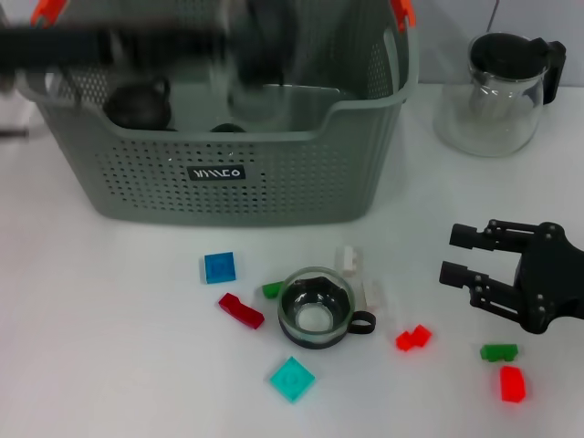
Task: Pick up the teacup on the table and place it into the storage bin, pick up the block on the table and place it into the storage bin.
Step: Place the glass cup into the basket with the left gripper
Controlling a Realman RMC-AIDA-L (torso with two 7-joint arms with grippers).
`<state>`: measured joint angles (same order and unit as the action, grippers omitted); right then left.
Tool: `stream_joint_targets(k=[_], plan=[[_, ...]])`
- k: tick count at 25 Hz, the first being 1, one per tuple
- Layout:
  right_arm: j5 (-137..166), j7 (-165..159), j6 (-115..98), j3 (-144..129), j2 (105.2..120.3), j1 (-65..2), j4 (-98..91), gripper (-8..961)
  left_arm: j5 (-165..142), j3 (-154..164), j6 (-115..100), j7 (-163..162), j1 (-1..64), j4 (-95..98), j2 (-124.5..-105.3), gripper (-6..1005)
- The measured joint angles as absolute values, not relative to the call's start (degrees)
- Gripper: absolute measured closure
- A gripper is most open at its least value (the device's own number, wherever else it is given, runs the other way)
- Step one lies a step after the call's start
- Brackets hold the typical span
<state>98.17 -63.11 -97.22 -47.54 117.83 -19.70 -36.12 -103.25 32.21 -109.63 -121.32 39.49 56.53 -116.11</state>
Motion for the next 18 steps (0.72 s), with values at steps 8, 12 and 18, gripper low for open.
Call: stream_joint_targets(k=[8, 12, 18], plan=[[98.2, -63.1, -96.9, -47.5, 117.82, -19.9, -35.8, 466, -109.7, 40.3, -88.4, -129.9, 47.0, 56.8, -112.48, 958], [98.2, -63.1, -96.7, -47.5, 118.03, -20.2, -35.8, 465, -124.5, 49.2, -78.4, -138.2, 52.8, 56.0, -112.11, 958], [98.2, -63.1, -96.7, -47.5, 118.07, -20.8, -35.7, 466, -143.8, 57.3, -66.0, -147.4, 60.9, 47.5, -113.65, 957]])
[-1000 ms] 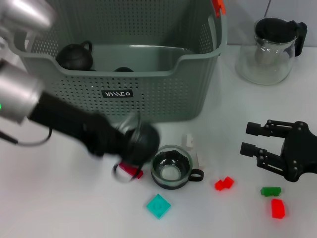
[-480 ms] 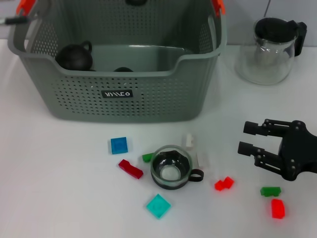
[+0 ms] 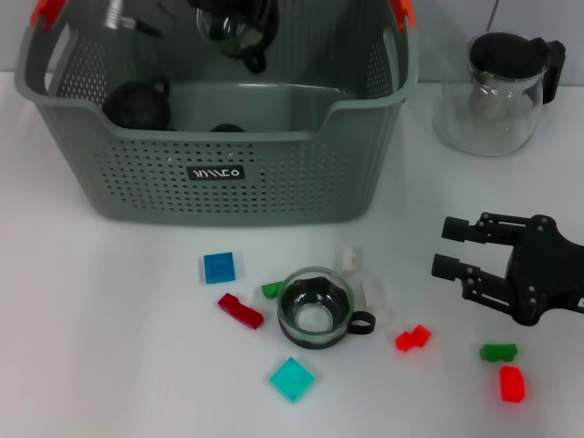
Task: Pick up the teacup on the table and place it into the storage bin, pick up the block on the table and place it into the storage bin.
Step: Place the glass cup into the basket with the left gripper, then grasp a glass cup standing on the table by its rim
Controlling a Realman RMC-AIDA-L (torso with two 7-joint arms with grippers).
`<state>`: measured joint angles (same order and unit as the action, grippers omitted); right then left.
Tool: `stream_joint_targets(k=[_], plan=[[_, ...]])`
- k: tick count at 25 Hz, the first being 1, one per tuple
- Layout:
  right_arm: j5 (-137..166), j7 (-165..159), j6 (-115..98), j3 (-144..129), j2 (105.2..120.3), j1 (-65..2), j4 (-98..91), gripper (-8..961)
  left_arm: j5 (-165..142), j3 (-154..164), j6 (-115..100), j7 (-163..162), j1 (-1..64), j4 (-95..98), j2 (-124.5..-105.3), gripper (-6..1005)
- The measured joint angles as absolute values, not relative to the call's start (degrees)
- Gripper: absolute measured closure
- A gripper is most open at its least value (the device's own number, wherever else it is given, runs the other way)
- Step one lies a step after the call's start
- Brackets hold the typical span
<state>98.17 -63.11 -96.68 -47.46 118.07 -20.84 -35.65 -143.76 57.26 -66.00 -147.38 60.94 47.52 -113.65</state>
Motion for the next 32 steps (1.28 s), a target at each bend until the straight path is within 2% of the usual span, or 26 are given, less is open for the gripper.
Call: stream_joint_targets(k=[4, 6, 11, 20, 22, 25, 29, 32], plan=[[98.2, -63.1, -96.7, -47.5, 118.05, -21.3, -35.5, 466, -151.7, 57.8, -60.3, -148.0, 66.1, 37.5, -113.97, 952], [98.2, -63.1, -96.7, -47.6, 118.04, -21.3, -35.4, 466, -155.2, 57.8, -57.5, -148.0, 67.2, 34.7, -114.72, 949], [98.2, -63.1, -96.7, -47.5, 117.82, -21.9, -34.1, 465, -159.8, 57.9, -54.4, -147.9, 67.3, 33.0, -116.68, 940], [98.2, -63.1, -96.5, -47.5, 117.94, -22.0, -33.9, 464, -161.9, 57.8, -51.8, -147.8, 67.0, 29.9, -117.76, 925], [98.2, -63.1, -96.5, -47.5, 117.89, -22.0, -33.8, 464, -161.7, 57.5, -51.5, -147.8, 66.7, 30.5, -117.77, 841], [98.2, -63.1, -96.5, -47.5, 117.67, -22.0, -33.4, 463, -157.8, 57.0, -54.4, -147.4, 64.0, 37.1, -118.20, 716], [98.0, -63.1, -96.5, -47.4, 117.48, -21.8, -33.4, 463, -144.2, 55.9, -61.5, -143.7, 55.6, 53.6, -119.58, 629], [97.9, -63.1, -96.8, -47.1, 117.43, -21.8, -33.4, 462, -129.5, 52.5, -67.3, -137.6, 49.8, 60.2, -119.74, 586]])
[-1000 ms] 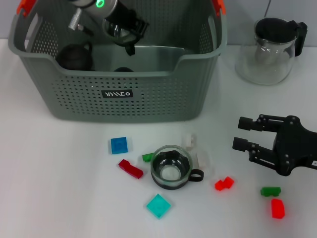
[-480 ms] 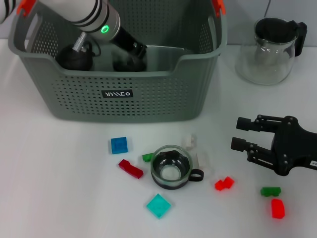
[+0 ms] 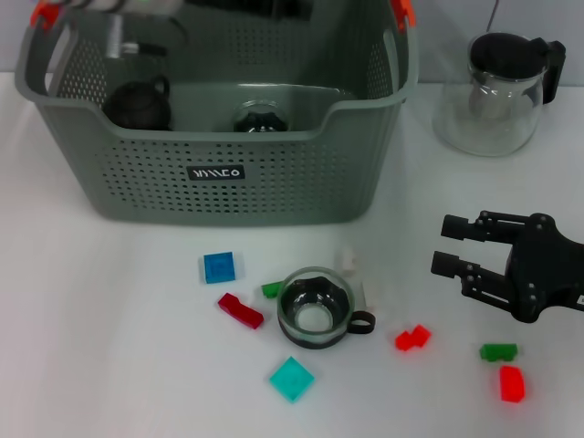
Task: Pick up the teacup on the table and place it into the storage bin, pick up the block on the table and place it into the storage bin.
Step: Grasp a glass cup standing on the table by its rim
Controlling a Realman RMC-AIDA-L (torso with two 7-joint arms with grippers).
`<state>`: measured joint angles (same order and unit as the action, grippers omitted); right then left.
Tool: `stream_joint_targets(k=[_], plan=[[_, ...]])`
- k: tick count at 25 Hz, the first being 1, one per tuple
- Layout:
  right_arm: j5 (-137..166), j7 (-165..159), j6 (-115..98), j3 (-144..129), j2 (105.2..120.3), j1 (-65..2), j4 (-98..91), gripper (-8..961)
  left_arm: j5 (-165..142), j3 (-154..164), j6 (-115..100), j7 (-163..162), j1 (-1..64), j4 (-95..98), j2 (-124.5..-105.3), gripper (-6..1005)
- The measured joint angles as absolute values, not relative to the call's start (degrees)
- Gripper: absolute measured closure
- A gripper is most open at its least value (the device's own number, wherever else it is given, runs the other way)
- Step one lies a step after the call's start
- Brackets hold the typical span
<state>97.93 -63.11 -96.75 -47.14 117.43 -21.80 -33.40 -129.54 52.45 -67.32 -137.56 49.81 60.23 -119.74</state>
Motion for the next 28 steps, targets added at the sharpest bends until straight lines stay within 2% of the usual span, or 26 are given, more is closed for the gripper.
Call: stream_joint_targets(k=[6, 12, 18, 23, 28], plan=[[98.1, -63.1, -96.9, -46.7, 117.40, -21.6, -33.4, 461, -101.8, 36.9, -90.1, -120.9, 41.3, 60.8, -118.60, 589], [98.2, -63.1, -96.9, -45.4, 117.25, -21.1, -33.3, 460, -103.3, 29.3, -107.8, -109.8, 34.0, 60.8, -118.10, 593], [98.3, -63.5, -96.1, -45.3, 116.73, -21.0, -33.3, 459, -116.8, 34.9, -111.7, -95.0, 29.1, 62.4, -121.04, 595], [99.3, -60.1, -95.5, -44.8, 116.39, -20.5, -33.4, 458, -125.9, 45.8, -110.6, -94.8, 30.3, 62.9, -122.35, 594], [99.9, -56.1, -96.8, -41.8, 116.96, -20.0, -33.3, 457, -129.6, 54.4, -108.5, -97.6, 33.1, 63.7, -123.48, 593]])
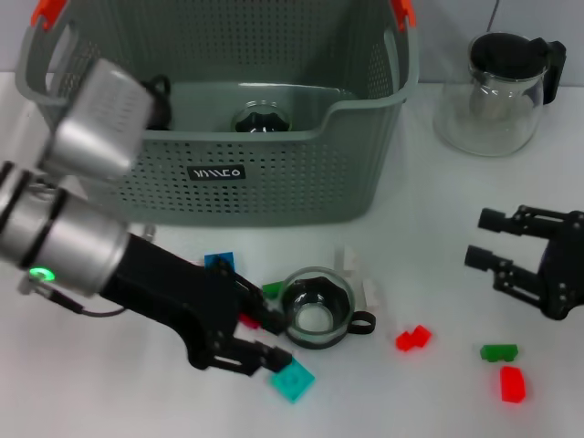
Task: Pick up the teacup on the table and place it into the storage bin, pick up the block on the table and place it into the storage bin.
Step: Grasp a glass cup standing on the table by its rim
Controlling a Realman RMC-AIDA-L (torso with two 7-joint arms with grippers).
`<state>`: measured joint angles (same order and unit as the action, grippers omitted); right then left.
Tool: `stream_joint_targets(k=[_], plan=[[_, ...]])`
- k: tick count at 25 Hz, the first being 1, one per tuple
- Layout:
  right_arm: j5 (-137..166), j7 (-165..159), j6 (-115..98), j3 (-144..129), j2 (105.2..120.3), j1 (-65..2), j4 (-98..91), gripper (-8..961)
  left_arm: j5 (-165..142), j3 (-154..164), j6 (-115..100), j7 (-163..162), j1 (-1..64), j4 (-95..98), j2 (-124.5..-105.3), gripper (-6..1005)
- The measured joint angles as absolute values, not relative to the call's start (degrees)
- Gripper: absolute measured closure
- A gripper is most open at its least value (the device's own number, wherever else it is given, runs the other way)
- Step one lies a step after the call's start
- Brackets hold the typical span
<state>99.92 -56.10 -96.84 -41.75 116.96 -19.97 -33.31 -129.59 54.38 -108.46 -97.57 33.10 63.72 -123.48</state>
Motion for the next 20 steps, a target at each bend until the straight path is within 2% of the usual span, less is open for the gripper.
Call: stream_joint_targets(k=[7, 18, 20], plan=[[100.0, -59.4, -99.7, -35.3, 116.74, -20.4, -32.2, 456, -130.9, 66.8, -101.6, -100.9, 35.0, 64.8, -124.30, 592], [100.2, -58.7, -99.2, -34.8, 117.08, -20.3, -32.1, 262, -129.7, 76.7, -87.8, -100.3, 35.4, 62.2, -124.68, 588], [100.2, -58.7, -99.2, -34.8, 117.07, -20.3, -32.1, 267, -129.5, 78.2, -86.2, -100.3, 35.4, 61.6, -124.70, 587]])
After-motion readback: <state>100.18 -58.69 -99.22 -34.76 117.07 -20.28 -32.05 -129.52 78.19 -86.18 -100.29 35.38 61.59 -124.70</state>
